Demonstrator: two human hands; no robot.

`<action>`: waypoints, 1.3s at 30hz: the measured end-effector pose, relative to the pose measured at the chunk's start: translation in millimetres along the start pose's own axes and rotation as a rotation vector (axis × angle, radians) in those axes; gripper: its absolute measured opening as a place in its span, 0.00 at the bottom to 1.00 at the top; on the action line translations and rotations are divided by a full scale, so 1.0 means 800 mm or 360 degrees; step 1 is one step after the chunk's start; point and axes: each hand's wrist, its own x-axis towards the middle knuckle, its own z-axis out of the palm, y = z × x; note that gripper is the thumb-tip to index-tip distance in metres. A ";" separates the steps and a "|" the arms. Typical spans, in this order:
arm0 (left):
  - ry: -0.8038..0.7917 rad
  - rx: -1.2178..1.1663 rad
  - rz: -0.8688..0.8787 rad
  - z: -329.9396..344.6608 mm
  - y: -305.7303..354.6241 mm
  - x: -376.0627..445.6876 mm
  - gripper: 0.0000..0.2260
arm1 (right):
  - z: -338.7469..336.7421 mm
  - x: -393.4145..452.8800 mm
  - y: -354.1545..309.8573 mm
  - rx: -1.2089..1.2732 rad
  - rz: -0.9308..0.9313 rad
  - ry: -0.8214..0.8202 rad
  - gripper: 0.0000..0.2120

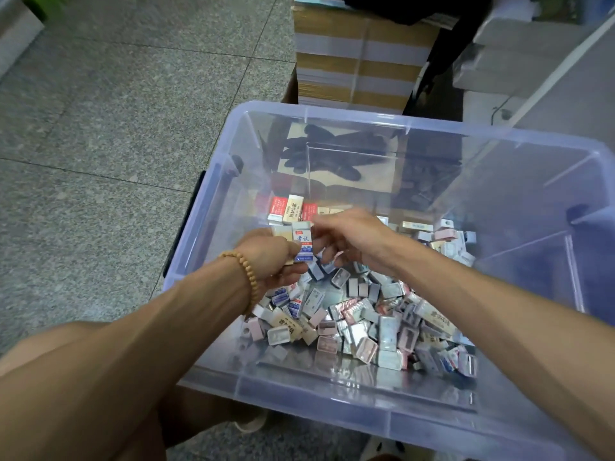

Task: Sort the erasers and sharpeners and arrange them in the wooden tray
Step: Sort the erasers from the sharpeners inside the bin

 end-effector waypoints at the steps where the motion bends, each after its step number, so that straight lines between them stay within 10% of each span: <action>1: -0.0020 0.0029 0.0012 0.003 0.000 0.001 0.09 | -0.001 -0.004 0.004 -0.0030 0.0012 -0.0035 0.07; 15: 0.0110 -0.0061 0.0123 0.000 -0.003 0.014 0.03 | 0.019 0.094 0.012 -0.0430 0.0036 0.0793 0.13; 27: 0.0036 0.0141 0.0392 0.010 0.001 0.026 0.08 | -0.001 -0.010 0.000 0.0023 -0.0029 0.0159 0.04; 33: 0.0516 0.1627 0.1244 0.017 0.009 0.054 0.13 | -0.021 0.029 0.005 -0.0474 0.0046 0.0618 0.05; 39: 0.0540 0.2027 0.1417 0.018 0.008 0.096 0.14 | -0.011 0.066 0.020 -0.0568 -0.0064 0.0755 0.11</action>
